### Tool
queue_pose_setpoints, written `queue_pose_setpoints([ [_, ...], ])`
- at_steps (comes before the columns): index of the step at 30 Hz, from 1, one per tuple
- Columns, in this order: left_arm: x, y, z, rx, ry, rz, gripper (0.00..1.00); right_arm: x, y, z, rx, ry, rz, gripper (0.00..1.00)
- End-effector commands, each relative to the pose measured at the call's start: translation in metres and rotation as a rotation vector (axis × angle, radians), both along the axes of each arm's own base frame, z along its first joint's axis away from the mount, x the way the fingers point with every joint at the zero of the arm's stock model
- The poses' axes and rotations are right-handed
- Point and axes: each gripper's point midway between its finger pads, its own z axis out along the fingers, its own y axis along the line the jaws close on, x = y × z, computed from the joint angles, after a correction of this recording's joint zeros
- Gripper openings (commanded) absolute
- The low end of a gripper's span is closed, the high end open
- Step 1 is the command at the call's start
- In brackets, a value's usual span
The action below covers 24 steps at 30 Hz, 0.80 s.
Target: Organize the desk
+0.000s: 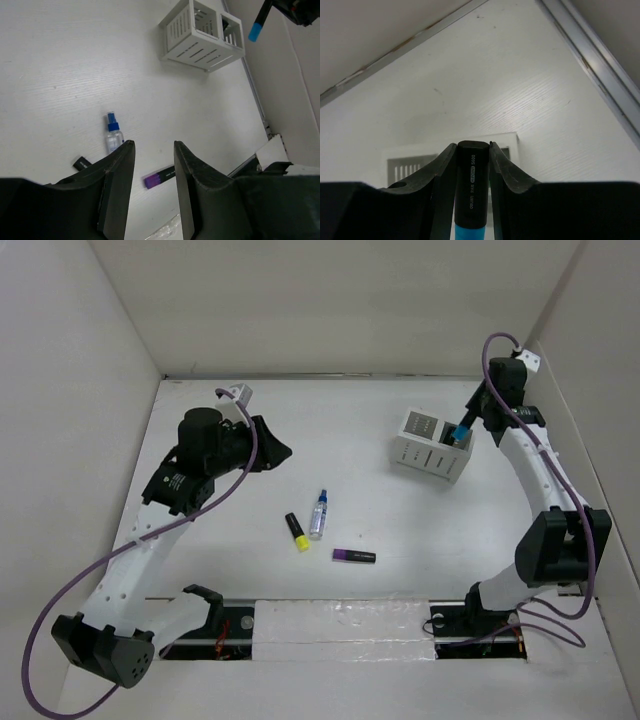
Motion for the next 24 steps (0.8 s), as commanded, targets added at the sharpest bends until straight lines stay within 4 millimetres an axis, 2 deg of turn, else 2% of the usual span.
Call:
queue_pose_setpoints([
  [1, 0.0, -0.018, 0.029, -0.091, -0.068, -0.08, 0.34, 0.016, -0.03, 0.015, -0.024, -0.042, -0.046, 0.16],
  [4, 0.003, -0.021, 0.031, -0.105, -0.071, -0.082, 0.34, 0.023, -0.055, 0.017, -0.046, -0.06, -0.095, 0.16],
  [7, 0.008, -0.021, 0.03, -0.106, -0.071, -0.064, 0.34, 0.031, -0.068, 0.024, -0.08, -0.069, -0.122, 0.17],
  [8, 0.009, -0.021, 0.029, -0.106, -0.069, -0.062, 0.34, 0.032, -0.069, 0.02, -0.083, -0.059, -0.127, 0.17],
  [11, 0.015, -0.024, 0.029, -0.106, -0.063, -0.066, 0.34, 0.037, -0.072, 0.023, -0.119, -0.062, -0.138, 0.17],
  [16, 0.024, -0.027, 0.041, -0.086, -0.091, -0.04, 0.33, 0.044, -0.069, 0.016, -0.148, -0.059, -0.139, 0.17],
  [17, 0.016, -0.046, 0.04, -0.053, -0.099, -0.074, 0.33, 0.045, -0.069, 0.014, -0.149, -0.059, -0.14, 0.16],
  [18, 0.013, -0.055, 0.052, -0.031, -0.138, -0.088, 0.33, 0.047, -0.065, 0.008, -0.156, -0.045, -0.13, 0.17],
  [19, 0.015, -0.058, 0.049, 0.009, -0.138, -0.059, 0.33, 0.048, -0.066, 0.007, -0.157, -0.043, -0.133, 0.17],
  [20, 0.005, -0.08, 0.043, 0.035, -0.125, -0.111, 0.33, 0.049, -0.06, 0.007, -0.16, -0.048, -0.125, 0.17],
  [21, 0.003, -0.097, 0.058, 0.1, -0.188, -0.052, 0.33, 0.051, -0.056, 0.002, -0.171, -0.043, -0.113, 0.16],
  [22, 0.002, -0.096, 0.055, 0.108, -0.181, -0.052, 0.33, 0.051, -0.049, 0.001, -0.171, -0.044, -0.101, 0.16],
  [24, -0.006, -0.116, 0.065, 0.153, -0.226, -0.052, 0.32, 0.052, -0.045, -0.003, -0.179, -0.041, -0.096, 0.17],
])
